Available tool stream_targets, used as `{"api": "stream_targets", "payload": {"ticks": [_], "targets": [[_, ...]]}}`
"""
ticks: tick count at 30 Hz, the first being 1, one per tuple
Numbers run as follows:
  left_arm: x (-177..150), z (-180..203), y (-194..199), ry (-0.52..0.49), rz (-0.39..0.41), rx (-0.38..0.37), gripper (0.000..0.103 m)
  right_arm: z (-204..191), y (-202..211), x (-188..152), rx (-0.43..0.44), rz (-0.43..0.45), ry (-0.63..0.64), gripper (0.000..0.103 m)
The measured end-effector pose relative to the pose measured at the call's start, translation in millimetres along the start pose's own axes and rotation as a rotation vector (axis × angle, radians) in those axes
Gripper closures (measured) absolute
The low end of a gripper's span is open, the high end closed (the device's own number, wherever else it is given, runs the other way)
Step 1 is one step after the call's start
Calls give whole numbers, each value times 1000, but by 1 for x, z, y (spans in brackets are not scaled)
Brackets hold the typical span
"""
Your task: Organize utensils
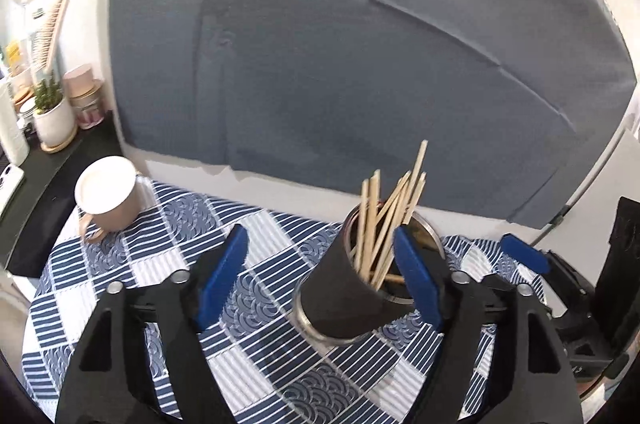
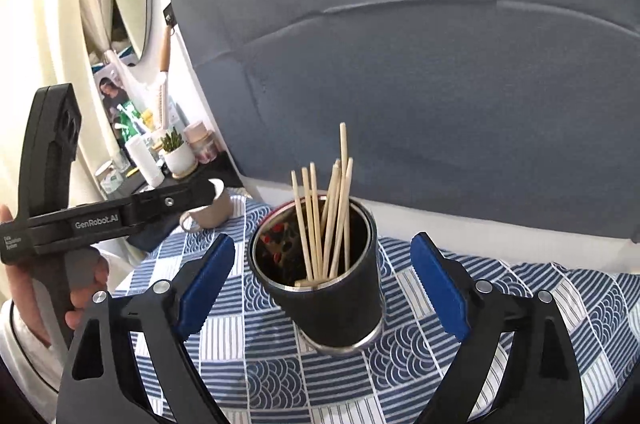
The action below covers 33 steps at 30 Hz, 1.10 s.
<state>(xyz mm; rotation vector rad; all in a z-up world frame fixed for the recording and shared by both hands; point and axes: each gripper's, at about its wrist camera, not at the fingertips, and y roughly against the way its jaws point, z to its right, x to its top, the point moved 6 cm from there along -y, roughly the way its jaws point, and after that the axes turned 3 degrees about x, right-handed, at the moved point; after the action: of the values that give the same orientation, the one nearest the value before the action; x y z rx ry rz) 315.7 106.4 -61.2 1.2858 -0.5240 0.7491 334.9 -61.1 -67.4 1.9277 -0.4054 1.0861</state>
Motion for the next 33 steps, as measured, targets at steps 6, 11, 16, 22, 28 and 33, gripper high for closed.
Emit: {"api": "stream_targets", "payload": {"ticks": [6,11,16,22,28,33], "targets": [[-26,-14,18,0,-16,66,20,-6,13,-21,-18,-36,23,16],[-50,-23,32,12,-40,116,19,-15,23,-40,-27,-50,31,14],[-78,-27,50,7,-53,139,14,-26,34,-61,-28,-62,42,13],[-110,-28,71,10,-45,181,7,-31,42,-91,-51,-76,6,10],[-132,-40,88,96,-27,234,6,-23,51,-122,-123,-106,-56,10],[-153,-51,104,138,-15,328,6,-23,76,-137,-150,-104,-65,9]]}}
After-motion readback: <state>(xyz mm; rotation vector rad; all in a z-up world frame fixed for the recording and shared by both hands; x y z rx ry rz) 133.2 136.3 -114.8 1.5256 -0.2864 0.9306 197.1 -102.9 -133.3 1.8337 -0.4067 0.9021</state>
